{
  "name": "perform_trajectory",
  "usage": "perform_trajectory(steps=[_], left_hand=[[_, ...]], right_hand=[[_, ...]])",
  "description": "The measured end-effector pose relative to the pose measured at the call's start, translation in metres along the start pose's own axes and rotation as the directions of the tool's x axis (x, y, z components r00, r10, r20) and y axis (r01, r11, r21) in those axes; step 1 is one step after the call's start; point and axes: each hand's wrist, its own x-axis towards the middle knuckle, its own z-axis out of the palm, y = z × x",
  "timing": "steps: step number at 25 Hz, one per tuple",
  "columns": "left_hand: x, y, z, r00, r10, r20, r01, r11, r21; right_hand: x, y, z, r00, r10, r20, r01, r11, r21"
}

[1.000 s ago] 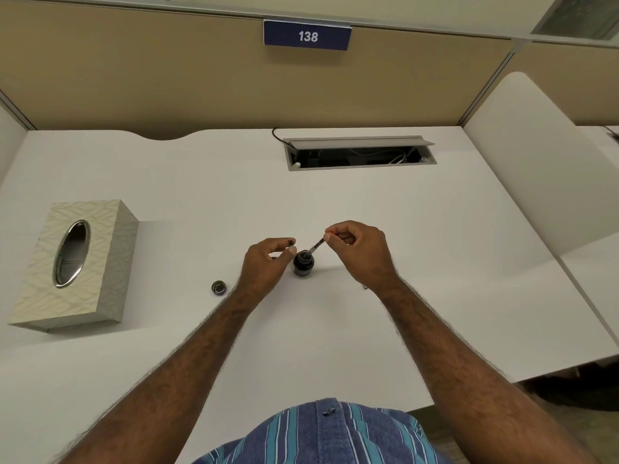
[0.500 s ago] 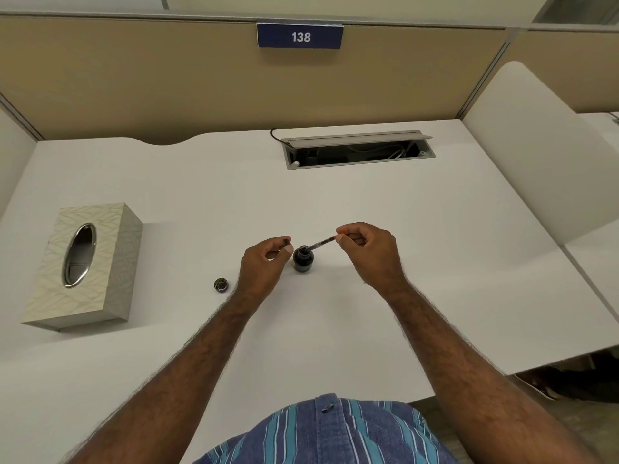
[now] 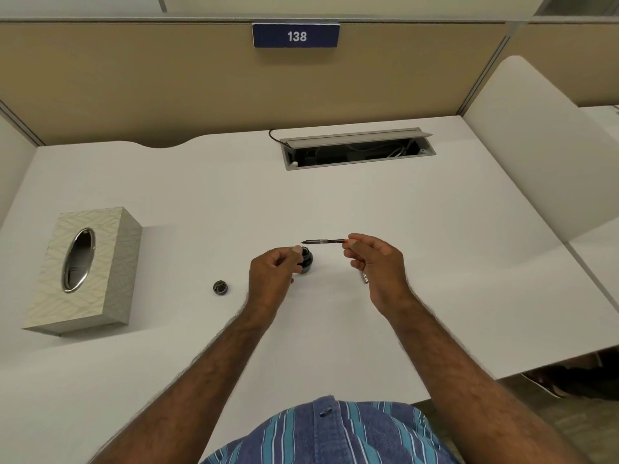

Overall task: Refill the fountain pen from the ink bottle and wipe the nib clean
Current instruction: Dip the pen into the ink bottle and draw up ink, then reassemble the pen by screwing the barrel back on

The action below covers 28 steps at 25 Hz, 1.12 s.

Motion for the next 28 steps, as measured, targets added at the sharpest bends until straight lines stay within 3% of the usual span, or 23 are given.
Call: perform_trajectory(steps=[3,6,15,19,21,24,28], left_hand=[[-0.005,0.006,0.013,0.999,-0.017,0.05,0.018,1.0,-0.018],[-0.005,0.013,0.023,0.996,-0.043,0.075,0.048,0.997,-0.059],[-0.004,0.017,0.034,0.99,-0.035,0.137,0.055,0.988,-0.144],[0.0,0.016,0.032,0.987,-0.035,0.155,0.055,0.991,-0.125],[0.003,0.016,0.031,0.987,-0.049,0.152,0.068,0.99,-0.124],[0.007,0.016,0.029,0.986,-0.063,0.152,0.082,0.989,-0.123],[0.011,0.016,0.03,0.986,-0.065,0.154,0.081,0.992,-0.099]], right_hand=[[-0.004,0.007,-0.001,0.994,0.103,0.027,-0.107,0.969,0.222],[-0.01,0.011,0.0,0.989,0.137,0.052,-0.146,0.93,0.336],[-0.021,0.022,-0.007,0.982,0.134,0.131,-0.172,0.924,0.341],[-0.015,0.022,-0.02,0.989,0.103,0.104,-0.119,0.981,0.156],[-0.008,0.019,-0.031,0.999,0.05,-0.001,-0.05,0.997,-0.066],[0.004,0.02,-0.047,0.978,-0.142,-0.155,0.037,0.841,-0.54],[0.019,0.027,-0.052,0.959,-0.223,-0.175,0.004,0.626,-0.78]])
